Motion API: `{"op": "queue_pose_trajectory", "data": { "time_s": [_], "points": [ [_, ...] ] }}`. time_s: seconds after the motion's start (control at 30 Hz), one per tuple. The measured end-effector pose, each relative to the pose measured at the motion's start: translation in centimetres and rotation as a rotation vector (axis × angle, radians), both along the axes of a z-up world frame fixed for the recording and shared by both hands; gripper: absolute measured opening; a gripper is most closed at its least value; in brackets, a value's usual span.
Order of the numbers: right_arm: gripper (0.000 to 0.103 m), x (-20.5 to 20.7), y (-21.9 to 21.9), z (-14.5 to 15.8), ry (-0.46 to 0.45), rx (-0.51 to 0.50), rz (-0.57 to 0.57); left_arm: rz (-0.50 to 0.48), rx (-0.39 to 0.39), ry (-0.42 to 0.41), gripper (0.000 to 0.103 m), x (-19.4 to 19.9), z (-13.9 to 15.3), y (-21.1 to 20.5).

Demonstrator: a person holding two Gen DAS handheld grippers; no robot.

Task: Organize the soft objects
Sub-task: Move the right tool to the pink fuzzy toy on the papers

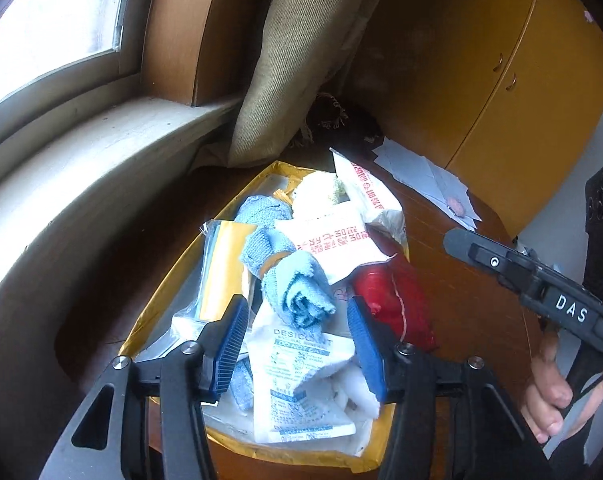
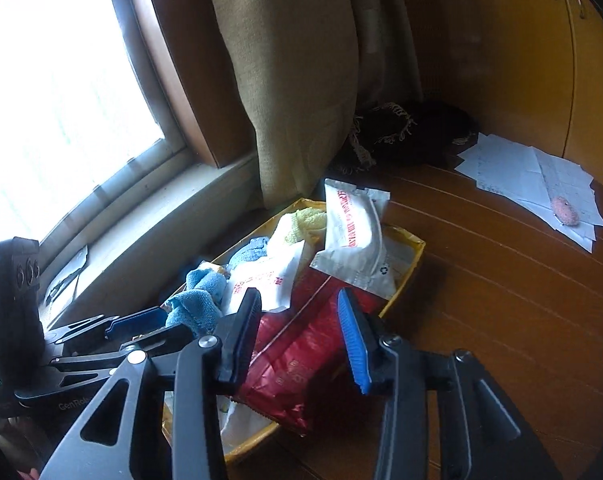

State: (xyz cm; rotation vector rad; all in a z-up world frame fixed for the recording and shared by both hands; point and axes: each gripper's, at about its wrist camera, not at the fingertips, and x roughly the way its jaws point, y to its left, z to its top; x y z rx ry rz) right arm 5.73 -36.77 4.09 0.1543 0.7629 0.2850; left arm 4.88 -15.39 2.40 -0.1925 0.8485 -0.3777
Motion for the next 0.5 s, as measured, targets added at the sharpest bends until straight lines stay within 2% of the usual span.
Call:
{"op": "queue_pose_trajectory", "data": {
  "time_s": [0.13, 0.23, 0.33, 0.5],
  "points": [
    [0.05, 0.0, -3.5, 0.8, 0.036, 0.047, -0.017, -0.055, -0.027, -0.045, 0.062, -2.2, 1.4, -2.1],
    [0.055, 0.0, -6.8, 1.2, 0.058, 0.026, -0.072, -0.134, -0.035, -0.081, 0.068, -3.5, 2.1, -5.1],
    [0.055, 0.5, -10.7, 1.1, 0.092, 0.028, -0.126, -0.2, -0.03, -0.073, 0.069, -3.6, 2.0, -8.2],
    [0.055, 2.4, -17.7, 0.1, 0.139, 0.047, -0.262, -0.255, -0.066, -0.044, 0.069, -2.4, 1.8, -12.2]
  ]
}}
